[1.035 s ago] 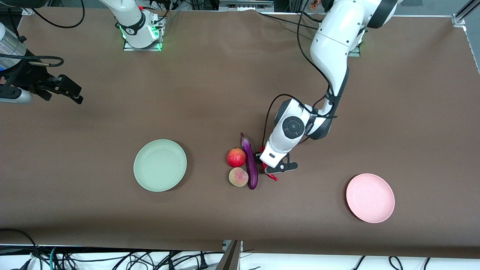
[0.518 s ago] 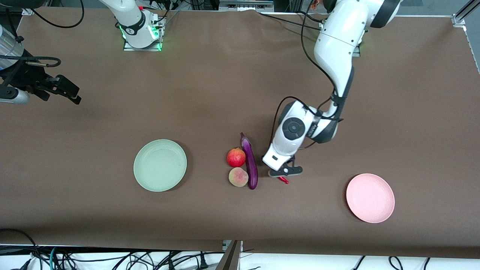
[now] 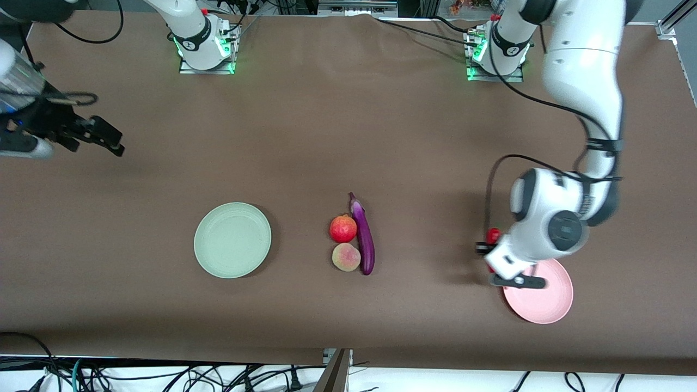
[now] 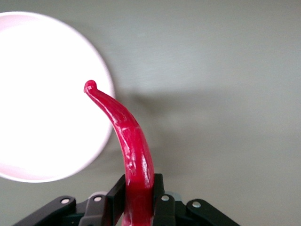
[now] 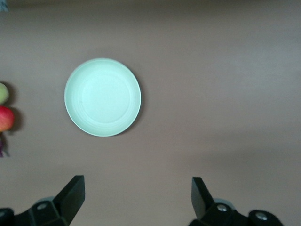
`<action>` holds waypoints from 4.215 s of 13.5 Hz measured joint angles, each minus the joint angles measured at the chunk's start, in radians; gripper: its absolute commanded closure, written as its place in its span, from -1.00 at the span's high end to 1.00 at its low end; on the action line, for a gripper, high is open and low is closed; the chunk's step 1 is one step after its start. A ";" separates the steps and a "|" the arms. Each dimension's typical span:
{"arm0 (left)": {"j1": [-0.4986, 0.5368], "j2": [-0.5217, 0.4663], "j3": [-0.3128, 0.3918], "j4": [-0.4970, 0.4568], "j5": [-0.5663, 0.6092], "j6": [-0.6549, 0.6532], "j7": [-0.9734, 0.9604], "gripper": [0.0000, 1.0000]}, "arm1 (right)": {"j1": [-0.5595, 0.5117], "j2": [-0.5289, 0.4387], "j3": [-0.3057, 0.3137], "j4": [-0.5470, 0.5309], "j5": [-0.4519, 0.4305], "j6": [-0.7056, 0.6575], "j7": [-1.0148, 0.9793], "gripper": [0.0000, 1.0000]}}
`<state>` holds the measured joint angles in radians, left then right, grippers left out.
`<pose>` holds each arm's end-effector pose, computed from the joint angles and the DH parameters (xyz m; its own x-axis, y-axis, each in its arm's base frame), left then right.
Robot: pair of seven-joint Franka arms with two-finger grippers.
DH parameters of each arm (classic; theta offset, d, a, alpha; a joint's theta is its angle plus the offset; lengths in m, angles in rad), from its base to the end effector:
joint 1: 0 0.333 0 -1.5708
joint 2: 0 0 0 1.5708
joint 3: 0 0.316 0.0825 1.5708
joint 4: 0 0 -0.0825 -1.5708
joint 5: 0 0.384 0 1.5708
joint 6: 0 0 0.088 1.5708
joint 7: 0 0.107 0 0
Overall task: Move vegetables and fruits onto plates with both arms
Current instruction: 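Lift the chili with the left gripper and carry it to the pink plate, then release the chili on the pink plate while the right gripper grasps the apple, then carry the apple to the green plate while the left gripper reaches the eggplant, then release the apple on the green plate while the left gripper grasps the eggplant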
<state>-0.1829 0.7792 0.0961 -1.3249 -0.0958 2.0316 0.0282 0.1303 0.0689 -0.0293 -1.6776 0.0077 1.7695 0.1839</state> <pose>0.7288 -0.0846 0.2643 0.9931 -0.0949 -0.0684 -0.0940 -0.9954 0.0171 0.5839 0.0603 0.5517 0.9962 -0.0842 0.0216 -0.0840 -0.9964 -0.0097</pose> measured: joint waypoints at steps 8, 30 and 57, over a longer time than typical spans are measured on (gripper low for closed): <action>0.120 0.006 -0.001 -0.016 0.000 -0.028 0.151 -1.00 | 0.210 0.312 0.012 0.055 0.098 0.199 0.013 1.00; 0.128 0.088 -0.022 0.047 -0.106 0.149 0.148 1.00 | 0.529 0.864 0.015 0.339 0.161 0.875 0.409 -0.52; -0.421 0.137 -0.050 0.043 -0.061 0.282 -0.702 1.00 | 0.121 0.675 -0.119 0.286 0.328 0.353 -0.317 1.00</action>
<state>-0.6039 0.9157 0.0459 -1.2814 -0.1570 2.3140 -0.6743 0.2515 0.7441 -0.1484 -1.3913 0.3359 2.1230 -0.1327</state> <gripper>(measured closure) 0.000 0.000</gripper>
